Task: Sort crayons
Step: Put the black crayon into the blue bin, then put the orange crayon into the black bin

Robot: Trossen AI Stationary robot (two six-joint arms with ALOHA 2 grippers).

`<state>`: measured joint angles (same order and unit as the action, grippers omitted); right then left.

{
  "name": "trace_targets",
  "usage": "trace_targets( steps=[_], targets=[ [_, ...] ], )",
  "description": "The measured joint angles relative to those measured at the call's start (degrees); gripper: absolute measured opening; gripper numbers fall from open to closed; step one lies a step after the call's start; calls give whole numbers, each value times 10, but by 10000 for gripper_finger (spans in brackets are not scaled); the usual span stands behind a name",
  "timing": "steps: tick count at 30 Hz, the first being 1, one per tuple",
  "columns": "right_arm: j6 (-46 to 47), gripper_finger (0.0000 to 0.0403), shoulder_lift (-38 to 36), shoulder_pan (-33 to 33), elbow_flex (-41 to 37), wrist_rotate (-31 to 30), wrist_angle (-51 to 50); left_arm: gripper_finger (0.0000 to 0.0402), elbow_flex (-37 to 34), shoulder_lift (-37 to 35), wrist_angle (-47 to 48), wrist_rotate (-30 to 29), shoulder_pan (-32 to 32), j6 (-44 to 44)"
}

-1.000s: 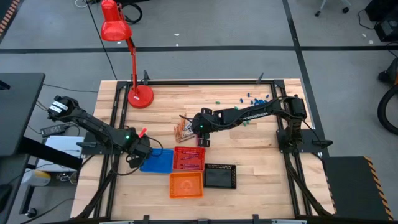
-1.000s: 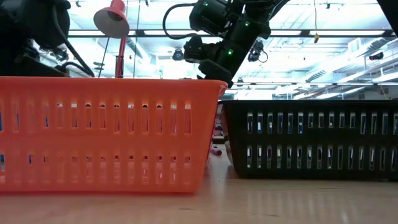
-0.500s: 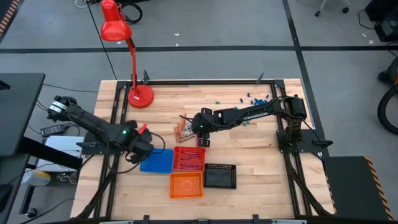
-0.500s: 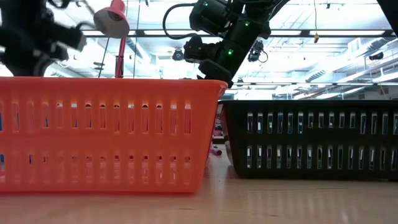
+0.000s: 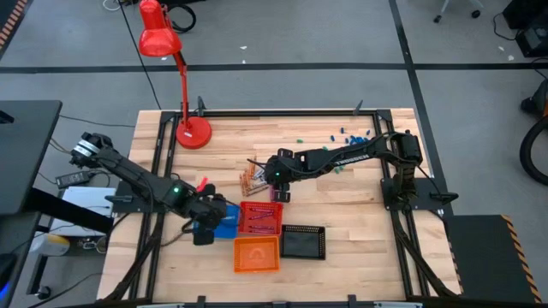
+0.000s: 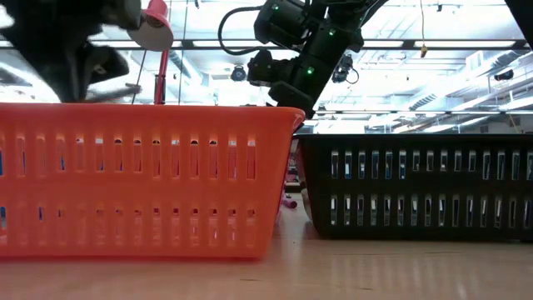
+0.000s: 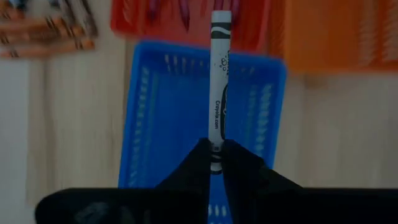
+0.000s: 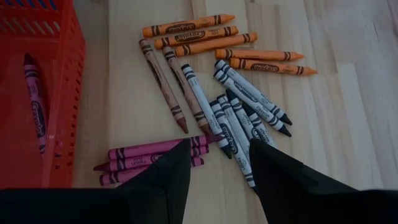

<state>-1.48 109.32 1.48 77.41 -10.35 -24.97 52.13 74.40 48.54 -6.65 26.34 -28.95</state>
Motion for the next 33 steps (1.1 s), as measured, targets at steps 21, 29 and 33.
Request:
trace_targets(
  steps=[21, 29, 33],
  targets=[
    [-2, 168, 0, 0, 0, 0, 4, 133, 8, 91, 73, 20, 4, 15],
    [9, 168, -43, -7, -1, -28, -40, 136, 81, 91, 99, -69, -30, 83],
    [38, 168, -90, -28, -17, -66, -74, 137, 83, 91, 75, -179, -50, 154]
  ],
)
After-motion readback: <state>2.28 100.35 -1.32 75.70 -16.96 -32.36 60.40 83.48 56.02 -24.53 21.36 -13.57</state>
